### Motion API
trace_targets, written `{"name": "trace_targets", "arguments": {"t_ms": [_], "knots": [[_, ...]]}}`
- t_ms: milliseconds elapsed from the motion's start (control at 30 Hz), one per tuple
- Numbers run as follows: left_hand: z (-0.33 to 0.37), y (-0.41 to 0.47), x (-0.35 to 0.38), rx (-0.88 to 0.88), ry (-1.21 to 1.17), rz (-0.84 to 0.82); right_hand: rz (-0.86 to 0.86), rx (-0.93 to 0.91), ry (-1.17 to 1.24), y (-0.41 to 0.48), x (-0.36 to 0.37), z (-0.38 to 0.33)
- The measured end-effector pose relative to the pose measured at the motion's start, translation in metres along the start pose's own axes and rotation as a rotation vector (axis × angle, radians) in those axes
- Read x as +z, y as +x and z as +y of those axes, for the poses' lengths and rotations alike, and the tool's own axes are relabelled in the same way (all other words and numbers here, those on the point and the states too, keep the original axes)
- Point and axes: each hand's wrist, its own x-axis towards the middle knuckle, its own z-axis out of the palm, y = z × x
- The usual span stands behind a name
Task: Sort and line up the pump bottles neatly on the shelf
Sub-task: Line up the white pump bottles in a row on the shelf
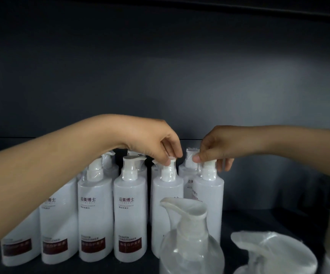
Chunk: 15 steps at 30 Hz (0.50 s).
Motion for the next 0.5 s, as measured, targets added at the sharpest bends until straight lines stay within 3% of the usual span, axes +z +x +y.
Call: {"name": "trace_targets", "arguments": {"t_ms": [167, 500], "knots": [[-0.003, -0.002, 0.008, -0.033, 0.139, 0.081, -0.119, -0.085, 0.121, -0.004, -0.007, 0.007], [-0.007, -0.005, 0.01, -0.081, 0.204, 0.143, -0.001, -0.035, 0.245, 0.006, 0.007, 0.006]]}}
